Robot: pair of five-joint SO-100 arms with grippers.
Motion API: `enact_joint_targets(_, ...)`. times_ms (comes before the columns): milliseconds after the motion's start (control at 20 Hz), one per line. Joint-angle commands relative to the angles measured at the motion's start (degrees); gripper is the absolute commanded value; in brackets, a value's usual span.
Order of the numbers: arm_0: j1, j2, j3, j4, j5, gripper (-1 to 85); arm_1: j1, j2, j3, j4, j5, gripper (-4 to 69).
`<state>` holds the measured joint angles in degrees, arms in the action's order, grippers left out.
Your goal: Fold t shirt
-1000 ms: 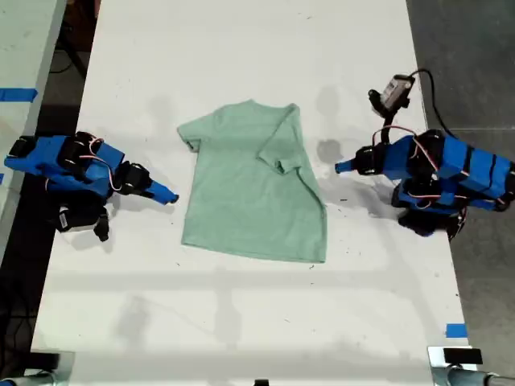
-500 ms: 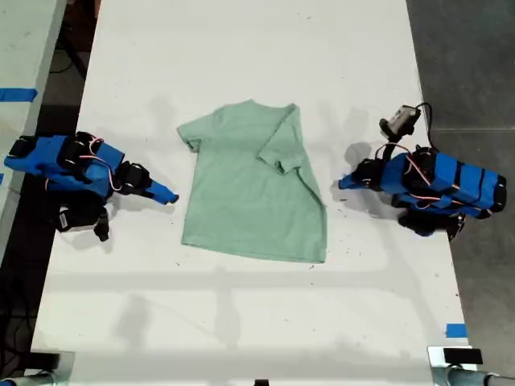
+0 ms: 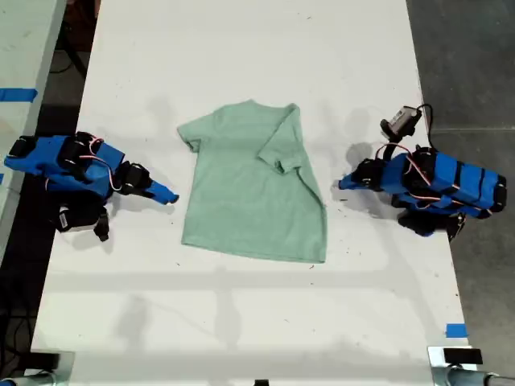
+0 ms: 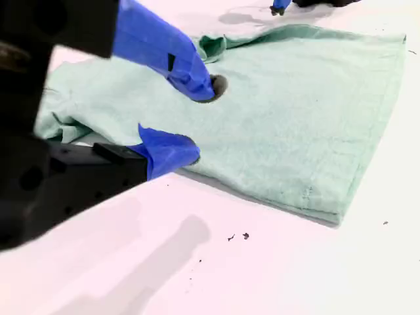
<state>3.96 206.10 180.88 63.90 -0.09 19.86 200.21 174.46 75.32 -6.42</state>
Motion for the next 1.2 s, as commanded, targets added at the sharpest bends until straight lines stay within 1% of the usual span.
enact_joint_targets(0, -0.4, 0.4, -0.2, -1.1, 0.3, 11.6, -0.5, 0.9, 3.0, -0.2, 0.6, 1.5)
enact_joint_targets(1150, -0.4, 0.4, -0.2, -1.1, 0.3, 11.6, -1.0, 0.9, 2.9, 0.0, 1.1, 1.5)
